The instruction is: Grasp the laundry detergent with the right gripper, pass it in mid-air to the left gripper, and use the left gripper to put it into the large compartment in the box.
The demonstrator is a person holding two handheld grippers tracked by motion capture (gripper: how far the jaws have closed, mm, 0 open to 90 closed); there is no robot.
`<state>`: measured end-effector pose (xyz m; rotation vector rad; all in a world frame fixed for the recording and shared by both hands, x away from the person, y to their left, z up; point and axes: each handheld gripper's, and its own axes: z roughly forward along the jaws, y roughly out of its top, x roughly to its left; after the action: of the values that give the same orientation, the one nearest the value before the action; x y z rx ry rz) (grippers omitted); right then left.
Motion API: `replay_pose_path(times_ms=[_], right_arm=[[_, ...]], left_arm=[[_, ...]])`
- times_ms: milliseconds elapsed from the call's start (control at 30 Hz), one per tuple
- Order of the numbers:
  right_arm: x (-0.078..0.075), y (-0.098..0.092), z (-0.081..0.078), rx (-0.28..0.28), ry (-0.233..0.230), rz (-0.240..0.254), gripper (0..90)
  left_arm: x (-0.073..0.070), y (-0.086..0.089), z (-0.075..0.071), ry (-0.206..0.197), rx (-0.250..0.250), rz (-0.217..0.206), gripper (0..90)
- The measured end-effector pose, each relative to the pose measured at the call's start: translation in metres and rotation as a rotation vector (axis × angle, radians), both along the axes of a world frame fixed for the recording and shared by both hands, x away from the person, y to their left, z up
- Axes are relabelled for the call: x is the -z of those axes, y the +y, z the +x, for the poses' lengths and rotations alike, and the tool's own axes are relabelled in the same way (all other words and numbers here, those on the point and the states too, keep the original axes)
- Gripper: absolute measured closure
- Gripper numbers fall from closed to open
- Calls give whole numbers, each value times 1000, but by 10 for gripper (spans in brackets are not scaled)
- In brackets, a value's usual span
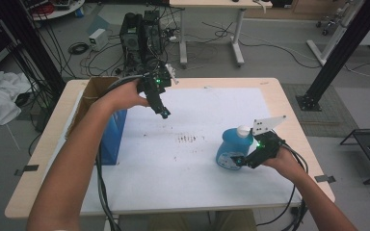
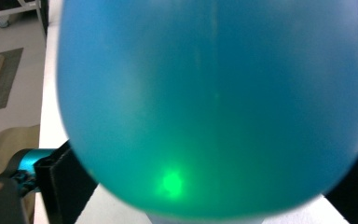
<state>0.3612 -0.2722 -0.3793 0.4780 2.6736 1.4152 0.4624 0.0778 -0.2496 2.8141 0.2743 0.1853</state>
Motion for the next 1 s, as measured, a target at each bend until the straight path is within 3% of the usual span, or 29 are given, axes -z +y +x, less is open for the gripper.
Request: replay_pose_path(times_ms=[267, 400, 967, 1000], right_arm=[[1, 0, -1, 20, 2, 12, 56], [2, 0, -1, 18, 11, 40, 136], [4, 0, -3, 36, -6, 46, 173], [3, -1, -2, 19, -12, 46, 240]], left_arm=[[0, 0, 0, 4, -3, -2, 52], [0, -1, 0, 2, 0, 2, 52], [1, -1, -1, 6, -9, -6, 52], [0, -1, 0, 3, 1, 5, 52]])
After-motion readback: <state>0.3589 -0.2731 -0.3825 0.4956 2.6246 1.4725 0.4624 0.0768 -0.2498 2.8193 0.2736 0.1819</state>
